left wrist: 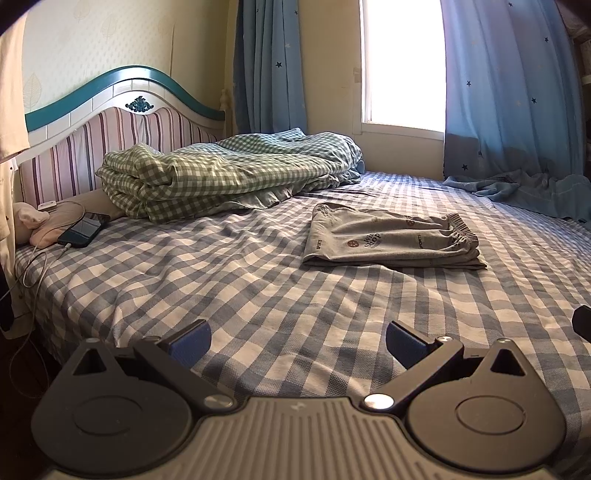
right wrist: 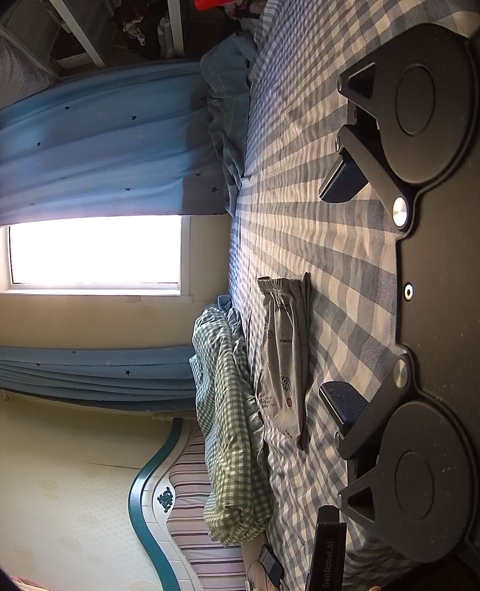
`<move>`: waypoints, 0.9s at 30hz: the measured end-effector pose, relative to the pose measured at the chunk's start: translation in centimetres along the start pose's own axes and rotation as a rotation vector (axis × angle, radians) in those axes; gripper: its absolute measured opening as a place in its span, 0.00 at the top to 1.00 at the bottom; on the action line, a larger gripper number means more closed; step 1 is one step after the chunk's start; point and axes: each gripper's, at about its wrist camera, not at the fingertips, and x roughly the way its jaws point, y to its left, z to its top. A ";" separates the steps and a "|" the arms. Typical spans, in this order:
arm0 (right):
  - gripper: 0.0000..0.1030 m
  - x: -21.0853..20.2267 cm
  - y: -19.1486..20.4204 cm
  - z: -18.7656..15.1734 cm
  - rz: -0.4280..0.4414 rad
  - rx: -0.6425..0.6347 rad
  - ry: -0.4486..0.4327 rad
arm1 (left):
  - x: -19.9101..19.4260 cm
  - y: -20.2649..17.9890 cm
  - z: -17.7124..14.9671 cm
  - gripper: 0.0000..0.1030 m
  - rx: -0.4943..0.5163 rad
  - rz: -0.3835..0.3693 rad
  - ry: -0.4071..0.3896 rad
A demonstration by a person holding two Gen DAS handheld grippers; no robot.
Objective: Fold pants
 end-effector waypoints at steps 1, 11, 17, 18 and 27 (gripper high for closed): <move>0.00 0.0 0.0 0.0 -0.001 0.001 0.000 | 0.0 0.0 0.0 0.00 0.000 0.000 0.000; 0.00 0.0 0.0 -0.1 0.000 0.002 0.001 | 0.1 -0.1 0.0 0.00 0.013 0.001 -0.004; 0.00 0.0 -0.1 0.0 0.000 0.001 0.002 | 0.1 -0.1 0.0 0.00 0.015 -0.001 -0.003; 0.00 0.0 -0.1 -0.1 0.000 0.001 0.002 | 0.1 -0.1 0.0 0.00 0.015 -0.001 -0.002; 0.00 0.1 0.0 -0.2 0.001 0.001 0.004 | 0.3 0.0 0.1 0.00 0.015 -0.005 0.003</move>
